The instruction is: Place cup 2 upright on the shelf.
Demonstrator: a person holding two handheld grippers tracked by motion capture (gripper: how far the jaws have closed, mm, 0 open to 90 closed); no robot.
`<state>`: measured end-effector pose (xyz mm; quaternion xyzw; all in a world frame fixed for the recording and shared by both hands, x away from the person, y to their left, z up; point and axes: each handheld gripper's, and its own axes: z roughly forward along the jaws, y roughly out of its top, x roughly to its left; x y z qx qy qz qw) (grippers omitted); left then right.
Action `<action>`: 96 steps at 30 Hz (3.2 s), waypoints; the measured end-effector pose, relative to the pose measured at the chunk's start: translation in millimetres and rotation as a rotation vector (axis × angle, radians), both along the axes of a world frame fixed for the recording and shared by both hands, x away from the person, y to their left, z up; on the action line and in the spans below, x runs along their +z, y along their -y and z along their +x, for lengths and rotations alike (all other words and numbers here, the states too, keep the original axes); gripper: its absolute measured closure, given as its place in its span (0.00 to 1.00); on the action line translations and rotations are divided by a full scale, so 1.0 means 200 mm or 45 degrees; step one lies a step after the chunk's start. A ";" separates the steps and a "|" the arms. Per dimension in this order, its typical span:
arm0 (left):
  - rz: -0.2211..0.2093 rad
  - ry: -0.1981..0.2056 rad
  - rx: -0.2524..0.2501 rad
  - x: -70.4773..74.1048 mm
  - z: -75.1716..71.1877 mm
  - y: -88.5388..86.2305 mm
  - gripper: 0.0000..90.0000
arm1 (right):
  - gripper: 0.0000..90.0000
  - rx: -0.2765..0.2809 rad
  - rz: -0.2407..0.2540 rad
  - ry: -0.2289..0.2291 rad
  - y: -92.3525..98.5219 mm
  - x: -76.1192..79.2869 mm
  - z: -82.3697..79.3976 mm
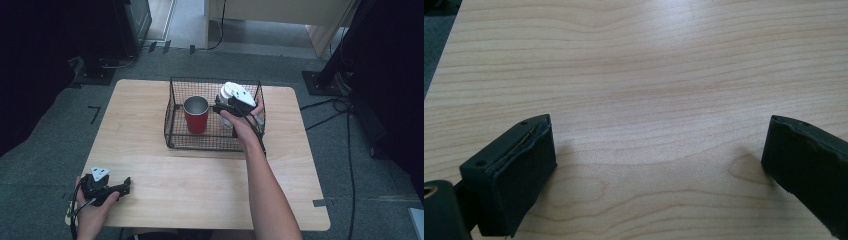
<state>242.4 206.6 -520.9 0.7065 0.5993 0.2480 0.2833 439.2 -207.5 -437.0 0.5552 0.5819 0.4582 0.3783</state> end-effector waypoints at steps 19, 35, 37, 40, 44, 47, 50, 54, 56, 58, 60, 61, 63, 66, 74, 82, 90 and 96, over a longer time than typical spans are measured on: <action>0.000 0.001 0.000 0.00 0.00 0.00 0.02 | 0.00 -0.074 -0.004 -0.025 -0.02 0.01 0.00; 0.001 0.001 -0.001 0.00 0.00 0.00 0.02 | 0.00 -0.083 0.000 0.047 0.00 0.14 -0.04; 0.000 0.000 -0.001 0.00 0.00 0.00 0.02 | 0.00 -0.077 0.000 0.056 0.01 0.16 -0.05; 0.001 0.001 0.000 0.00 0.00 0.00 0.02 | 0.00 -0.051 0.017 0.069 0.02 0.18 -0.07; 0.001 0.000 -0.001 0.00 0.00 0.00 0.02 | 0.00 -0.029 0.014 0.068 0.03 0.21 -0.12; 0.001 0.001 -0.001 0.00 0.00 0.00 0.02 | 0.00 -0.003 0.003 0.075 0.04 0.23 -0.16; 0.000 0.001 -0.001 0.00 0.00 0.00 0.02 | 0.00 0.015 -0.010 0.068 0.04 0.24 -0.20; 0.000 0.001 -0.001 0.00 0.00 0.00 0.02 | 0.00 0.031 -0.016 0.047 0.05 0.24 -0.25; 0.001 0.001 -0.002 0.00 0.00 0.00 0.02 | 0.00 0.044 -0.010 0.052 0.06 0.24 -0.28; 0.000 0.001 -0.001 0.00 0.00 0.00 0.02 | 0.00 0.055 -0.001 0.043 0.06 0.24 -0.31; 0.001 0.001 -0.002 0.00 0.00 0.00 0.02 | 0.00 0.069 0.008 0.050 0.06 0.24 -0.34; 0.001 0.001 -0.002 0.00 0.00 0.00 0.02 | 0.00 0.073 0.009 0.054 0.07 0.24 -0.35; 0.001 0.001 -0.002 0.00 0.00 0.00 0.02 | 0.00 0.083 0.012 0.059 0.07 0.24 -0.38; 0.001 0.001 -0.002 0.00 0.00 0.00 0.02 | 0.00 0.087 -0.007 0.071 0.09 0.24 -0.42; 0.000 0.002 -0.001 0.00 0.00 0.00 0.02 | 0.00 0.118 0.000 0.077 0.15 0.23 -0.52; 0.000 0.002 -0.001 0.00 0.00 0.00 0.02 | 0.00 0.135 -0.005 0.061 0.21 0.20 -0.63; -0.001 0.002 0.000 0.00 0.00 0.00 0.02 | 0.00 0.124 0.002 0.046 0.28 0.13 -0.70; 0.001 0.001 -0.002 0.00 0.00 0.00 0.02 | 0.00 0.112 -0.001 0.052 0.34 0.10 -0.74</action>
